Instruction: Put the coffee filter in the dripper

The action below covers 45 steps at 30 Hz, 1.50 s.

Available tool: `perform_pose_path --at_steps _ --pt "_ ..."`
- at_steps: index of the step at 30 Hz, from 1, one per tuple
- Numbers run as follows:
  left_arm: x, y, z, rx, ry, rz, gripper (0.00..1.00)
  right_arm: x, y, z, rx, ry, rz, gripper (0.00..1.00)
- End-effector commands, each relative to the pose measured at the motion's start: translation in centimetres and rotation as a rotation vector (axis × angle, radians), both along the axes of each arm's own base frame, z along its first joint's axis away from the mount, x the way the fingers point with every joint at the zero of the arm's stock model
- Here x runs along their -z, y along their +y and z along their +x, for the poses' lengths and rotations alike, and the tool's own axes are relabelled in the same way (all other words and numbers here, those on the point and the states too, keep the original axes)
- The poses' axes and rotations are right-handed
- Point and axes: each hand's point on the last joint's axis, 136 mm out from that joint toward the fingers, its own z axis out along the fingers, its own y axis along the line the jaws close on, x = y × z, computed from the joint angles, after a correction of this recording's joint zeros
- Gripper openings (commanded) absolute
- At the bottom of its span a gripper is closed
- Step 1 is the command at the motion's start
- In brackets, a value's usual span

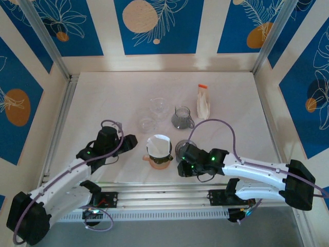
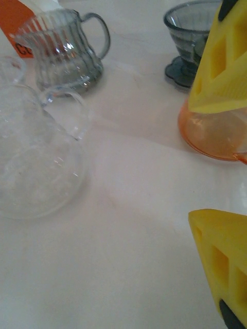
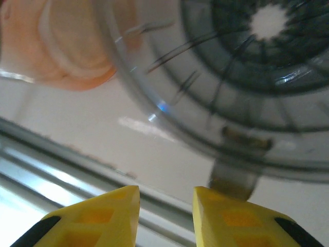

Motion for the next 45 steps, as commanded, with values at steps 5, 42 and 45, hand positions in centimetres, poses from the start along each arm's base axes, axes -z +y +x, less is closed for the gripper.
perform_pose_path --at_steps 5,42,45 --pt "2.4 0.0 -3.1 0.048 0.114 0.019 0.53 0.1 -1.6 3.0 0.122 -0.053 -0.003 0.31" --pt "-6.7 3.8 -5.5 -0.028 -0.096 -0.016 0.99 0.2 5.9 2.6 -0.16 -0.237 0.326 0.35" --pt "-6.8 4.0 -5.6 -0.03 -0.101 -0.013 1.0 0.4 6.2 3.1 -0.149 -0.225 0.334 0.33"
